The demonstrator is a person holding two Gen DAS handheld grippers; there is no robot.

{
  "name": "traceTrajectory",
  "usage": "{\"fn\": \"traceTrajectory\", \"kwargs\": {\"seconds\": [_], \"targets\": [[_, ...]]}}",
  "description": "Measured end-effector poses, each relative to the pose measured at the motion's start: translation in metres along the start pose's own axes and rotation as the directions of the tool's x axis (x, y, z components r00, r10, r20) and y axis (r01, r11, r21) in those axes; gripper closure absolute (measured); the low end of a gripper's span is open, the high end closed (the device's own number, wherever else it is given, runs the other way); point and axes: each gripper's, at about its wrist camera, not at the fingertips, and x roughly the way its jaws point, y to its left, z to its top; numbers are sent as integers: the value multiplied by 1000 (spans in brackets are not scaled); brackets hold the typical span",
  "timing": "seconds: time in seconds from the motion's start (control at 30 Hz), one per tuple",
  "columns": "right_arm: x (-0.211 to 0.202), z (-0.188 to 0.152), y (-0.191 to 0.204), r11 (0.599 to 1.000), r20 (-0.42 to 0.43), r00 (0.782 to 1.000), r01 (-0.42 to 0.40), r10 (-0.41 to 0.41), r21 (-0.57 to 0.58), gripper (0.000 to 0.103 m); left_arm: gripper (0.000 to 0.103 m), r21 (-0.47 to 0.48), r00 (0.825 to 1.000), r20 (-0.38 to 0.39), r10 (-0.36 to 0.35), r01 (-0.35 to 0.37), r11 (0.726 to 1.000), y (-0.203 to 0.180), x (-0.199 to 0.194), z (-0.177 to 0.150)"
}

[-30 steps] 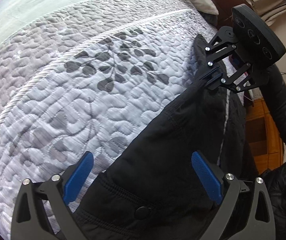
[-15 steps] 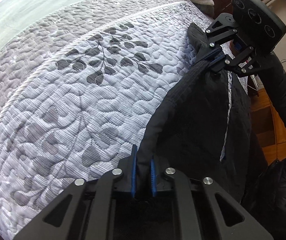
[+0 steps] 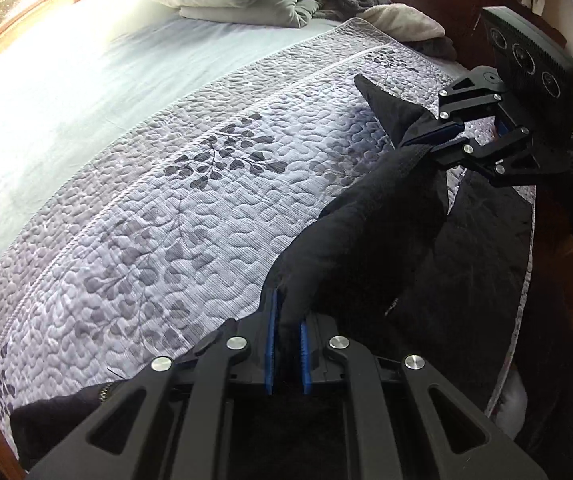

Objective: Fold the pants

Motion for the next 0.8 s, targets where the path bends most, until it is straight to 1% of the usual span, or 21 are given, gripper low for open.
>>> {"fn": "traceTrajectory", "kwargs": {"seconds": [0.13, 0.3, 0.4, 0.53, 0.6, 0.7, 0.8], "targets": [[-21, -15, 35, 1000, 18, 999, 29, -29, 11, 95, 94, -3, 997, 37, 62, -62, 998, -40, -20, -26], [-38, -39, 75, 998, 29, 998, 46, -47, 48, 95, 94, -55, 992, 84, 93, -88, 995, -79, -40, -61], [-46, -57, 100, 996, 25, 999, 43, -45, 73, 94, 94, -99, 990, 102, 102, -92, 991, -98, -43, -84], [-51, -80, 131, 995, -10, 999, 46, -45, 91, 94, 94, -153, 986, 116, 117, -99, 983, -130, -47, -116], [-51, -91, 141, 994, -28, 999, 30, -27, 109, 94, 94, -192, 987, 117, 110, -86, 978, -143, -46, -132], [-51, -109, 156, 990, -52, 999, 8, 0, 142, 93, 93, -262, 989, 111, 99, -67, 963, -159, -39, -158], [-44, -126, 171, 987, -91, 996, 1, 14, 161, 93, 92, -317, 992, 84, 97, -65, 946, -169, -21, -181]]}}
